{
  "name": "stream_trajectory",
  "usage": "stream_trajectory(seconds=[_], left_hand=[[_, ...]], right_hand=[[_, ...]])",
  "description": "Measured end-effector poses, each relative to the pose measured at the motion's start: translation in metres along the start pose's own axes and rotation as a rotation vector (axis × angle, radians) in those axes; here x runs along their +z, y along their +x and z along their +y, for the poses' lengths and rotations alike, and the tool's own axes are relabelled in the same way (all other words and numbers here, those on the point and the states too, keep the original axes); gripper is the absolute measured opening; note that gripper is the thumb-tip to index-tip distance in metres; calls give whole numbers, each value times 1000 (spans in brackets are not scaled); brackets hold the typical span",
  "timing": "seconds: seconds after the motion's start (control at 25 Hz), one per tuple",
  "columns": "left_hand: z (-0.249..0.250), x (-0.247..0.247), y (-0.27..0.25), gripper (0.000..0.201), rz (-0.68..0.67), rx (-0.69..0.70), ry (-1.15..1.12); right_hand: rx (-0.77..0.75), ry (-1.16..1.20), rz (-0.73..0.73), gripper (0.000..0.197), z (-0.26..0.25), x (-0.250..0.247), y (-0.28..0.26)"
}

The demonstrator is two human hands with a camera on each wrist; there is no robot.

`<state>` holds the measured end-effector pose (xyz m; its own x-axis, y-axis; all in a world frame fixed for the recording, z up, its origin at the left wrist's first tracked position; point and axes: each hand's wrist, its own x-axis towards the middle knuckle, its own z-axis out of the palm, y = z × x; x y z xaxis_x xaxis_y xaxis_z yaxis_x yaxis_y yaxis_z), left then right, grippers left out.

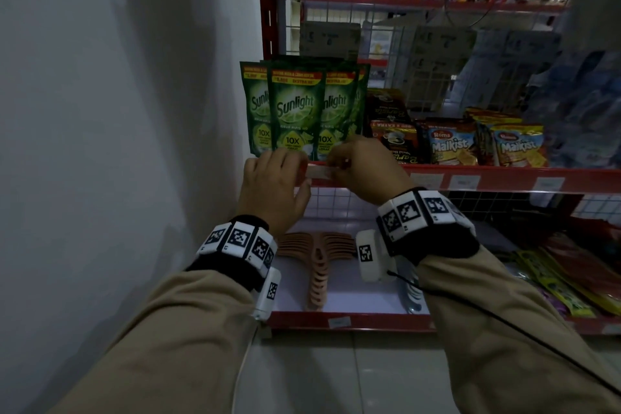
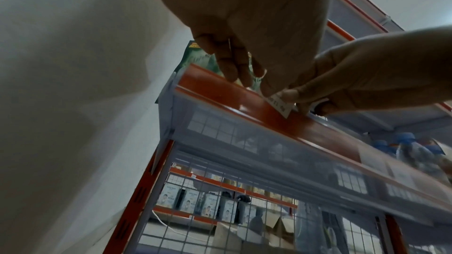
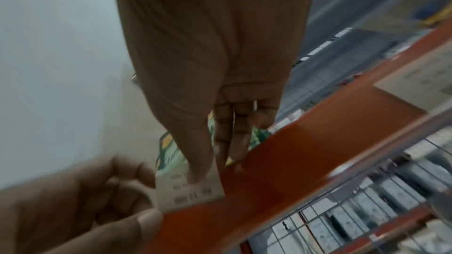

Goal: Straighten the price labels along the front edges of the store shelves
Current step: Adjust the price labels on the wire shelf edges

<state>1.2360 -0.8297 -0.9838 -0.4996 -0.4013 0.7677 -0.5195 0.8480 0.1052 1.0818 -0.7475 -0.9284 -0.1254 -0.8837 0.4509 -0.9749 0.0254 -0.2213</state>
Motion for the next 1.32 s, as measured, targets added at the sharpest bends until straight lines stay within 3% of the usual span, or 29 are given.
stream_trajectory(seconds=[0.2,0.32,0.4,0.52,0.64,0.72,0.96,1.16,1.32], left_hand=[[-1,-10,10,32,3,-167,-331],[-1,-11,13,39,8,-196,-388],[0,-8,12,32,24,-221,-403],[-1,-3,10,18,15,-233,-349],[-5,-1,11,16,-27,-126,-205],[-8,-2,12,17,-43,-84,-160],[-15,-6,16,14,-83,-26,-142],[-16,-8,20,19,-174,74,-23],[-19,-12,21,17,-174,68,-89]], right_hand=[[243,704,255,11,0,1,-2],[342,1143,222,16,-14,14,-7],[364,1217,184,19,-18,21,-7],[337,1079,163,20,-18,28,-5],[170,689,230,28,-12,27,-1],[102,553,251,22,-9,25,2],[168,573,256,9,6,19,1],[-60,383,212,24,4,7,2],[-20,264,232,14,-1,12,4]])
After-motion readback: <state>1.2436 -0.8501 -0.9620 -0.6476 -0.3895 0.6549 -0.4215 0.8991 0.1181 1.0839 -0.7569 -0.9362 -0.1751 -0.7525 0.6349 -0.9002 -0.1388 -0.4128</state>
